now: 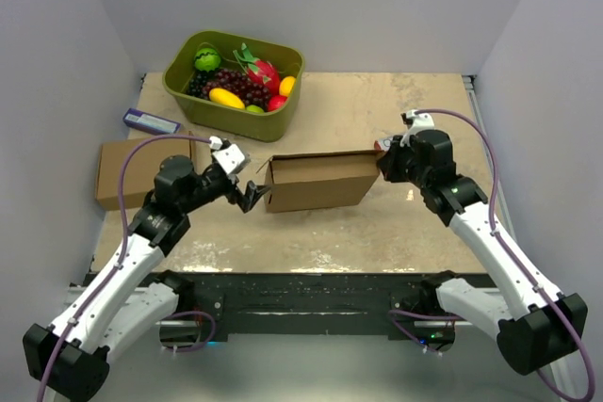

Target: Fold the paper box

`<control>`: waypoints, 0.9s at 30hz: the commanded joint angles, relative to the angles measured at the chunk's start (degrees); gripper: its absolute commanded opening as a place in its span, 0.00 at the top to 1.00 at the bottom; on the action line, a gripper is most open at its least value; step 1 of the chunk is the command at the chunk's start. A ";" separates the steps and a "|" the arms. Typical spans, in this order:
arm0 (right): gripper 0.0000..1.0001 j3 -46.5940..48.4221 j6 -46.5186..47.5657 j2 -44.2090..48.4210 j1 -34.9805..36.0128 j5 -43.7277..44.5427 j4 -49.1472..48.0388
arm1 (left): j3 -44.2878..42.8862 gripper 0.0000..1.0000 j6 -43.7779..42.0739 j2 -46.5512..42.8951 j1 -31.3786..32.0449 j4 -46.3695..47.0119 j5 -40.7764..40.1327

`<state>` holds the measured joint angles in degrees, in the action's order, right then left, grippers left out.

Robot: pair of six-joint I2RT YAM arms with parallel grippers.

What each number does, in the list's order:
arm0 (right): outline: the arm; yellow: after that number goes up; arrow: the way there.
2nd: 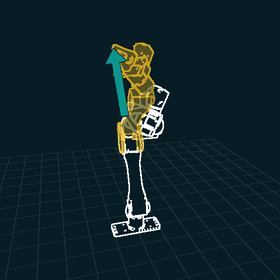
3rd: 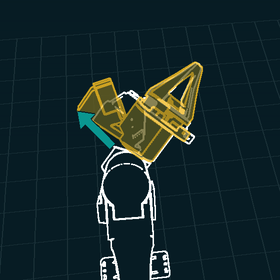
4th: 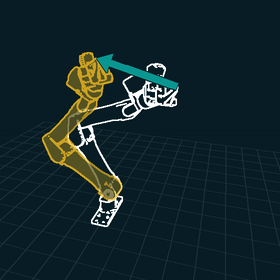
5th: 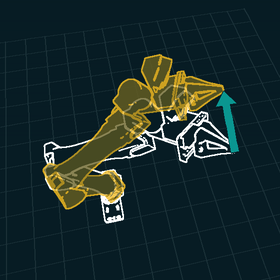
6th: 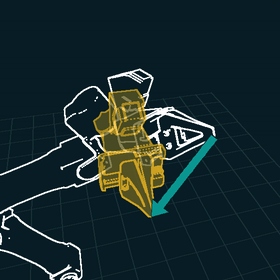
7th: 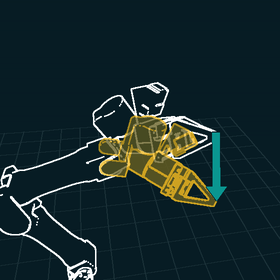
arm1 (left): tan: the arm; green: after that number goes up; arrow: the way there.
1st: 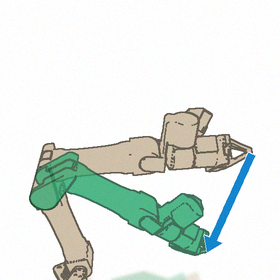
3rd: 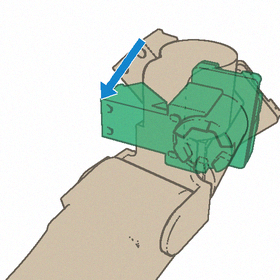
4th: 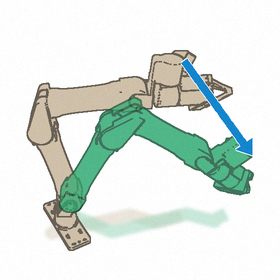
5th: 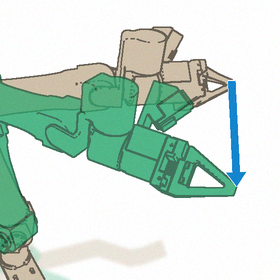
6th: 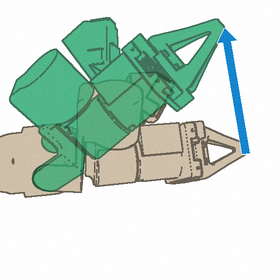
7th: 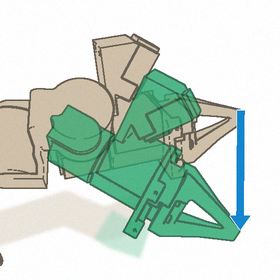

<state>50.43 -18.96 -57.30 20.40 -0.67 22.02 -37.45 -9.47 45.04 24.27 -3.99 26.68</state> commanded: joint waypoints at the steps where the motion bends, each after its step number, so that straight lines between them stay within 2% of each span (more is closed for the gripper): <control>1: 1.00 2.56 -1.08 -0.27 0.69 2.16 4.96 | -7.80 0.00 3.67 0.40 -0.28 -5.59 -4.36; 6: 1.00 2.56 -1.69 -0.36 1.30 2.51 4.78 | -10.79 0.00 5.96 3.65 -0.28 -5.67 -2.60; 10: 1.00 2.83 -1.69 -0.36 1.83 3.57 5.05 | -14.66 0.01 4.73 7.08 -0.19 -10.42 -3.12; 14: 1.00 3.00 -1.69 -0.62 2.18 4.27 5.23 | -14.76 0.03 3.68 8.22 0.25 -11.04 -3.91; 17: 1.00 3.09 -1.87 -0.88 2.36 4.45 5.14 | -15.72 0.14 3.06 9.45 1.30 -12.00 -5.32; 18: 1.00 3.09 -1.78 -0.89 2.27 4.62 5.14 | -15.98 0.22 3.06 9.80 1.74 -12.27 -5.58; 20: 1.00 3.27 -1.78 -1.24 2.53 4.88 5.14 | -16.51 0.31 2.80 10.86 3.32 -13.06 -7.42; 21: 1.00 3.35 -1.87 -1.41 2.71 5.23 5.14 | -17.30 0.41 2.71 11.12 3.93 -13.41 -8.12; 26: 1.00 3.18 -2.92 -1.24 5.16 8.48 4.26 | -19.76 0.71 5.68 14.81 7.19 -14.64 -13.39; 27: 1.00 3.09 -3.10 -1.06 5.52 9.01 3.82 | -20.20 0.81 6.57 15.43 7.45 -14.82 -14.19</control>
<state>52.38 -20.58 -58.43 24.23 4.95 24.03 -54.06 -6.00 58.48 30.24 -18.22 17.19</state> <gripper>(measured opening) 0.014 0.320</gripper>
